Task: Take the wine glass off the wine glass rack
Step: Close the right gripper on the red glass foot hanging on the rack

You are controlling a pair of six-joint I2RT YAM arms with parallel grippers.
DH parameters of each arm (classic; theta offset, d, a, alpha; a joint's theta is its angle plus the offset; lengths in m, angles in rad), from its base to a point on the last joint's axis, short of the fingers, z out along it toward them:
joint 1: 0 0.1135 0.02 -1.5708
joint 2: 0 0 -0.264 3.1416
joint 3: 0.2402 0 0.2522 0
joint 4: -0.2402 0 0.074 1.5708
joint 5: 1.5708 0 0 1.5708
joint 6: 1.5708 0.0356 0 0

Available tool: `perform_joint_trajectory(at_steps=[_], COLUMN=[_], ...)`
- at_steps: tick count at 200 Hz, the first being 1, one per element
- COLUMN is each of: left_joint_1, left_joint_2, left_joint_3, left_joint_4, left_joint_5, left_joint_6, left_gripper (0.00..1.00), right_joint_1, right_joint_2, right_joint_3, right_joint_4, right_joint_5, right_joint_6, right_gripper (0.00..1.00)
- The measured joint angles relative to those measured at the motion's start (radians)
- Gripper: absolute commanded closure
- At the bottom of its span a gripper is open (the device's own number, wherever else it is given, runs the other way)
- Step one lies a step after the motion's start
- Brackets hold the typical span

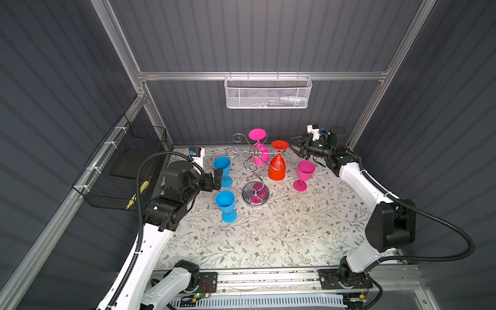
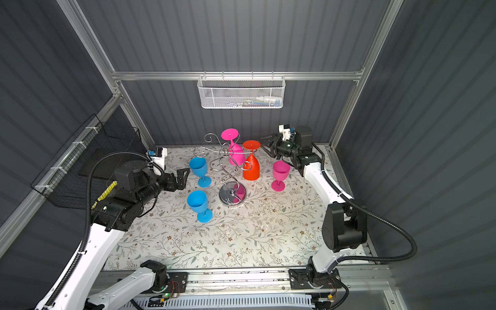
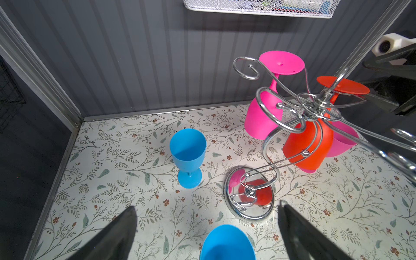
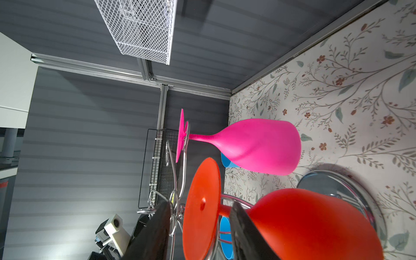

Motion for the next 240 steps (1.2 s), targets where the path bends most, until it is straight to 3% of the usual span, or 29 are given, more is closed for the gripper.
perform_joint_trajectory(at_steps=[164, 240], left_joint_1=[0.000, 0.000], left_joint_2=[0.000, 0.000], left_joint_3=[-0.008, -0.008], left_joint_4=[0.000, 0.000], left_joint_5=[0.000, 0.000], left_joint_6=[0.000, 0.000], left_gripper=[0.01, 0.00], right_joint_1=[0.017, 0.018], right_joint_2=[0.000, 0.000], right_joint_3=[0.002, 0.002], right_joint_4=[-0.004, -0.008], right_joint_5=[-0.029, -0.028], right_joint_6=[0.007, 0.008], right_gripper=[0.76, 0.92])
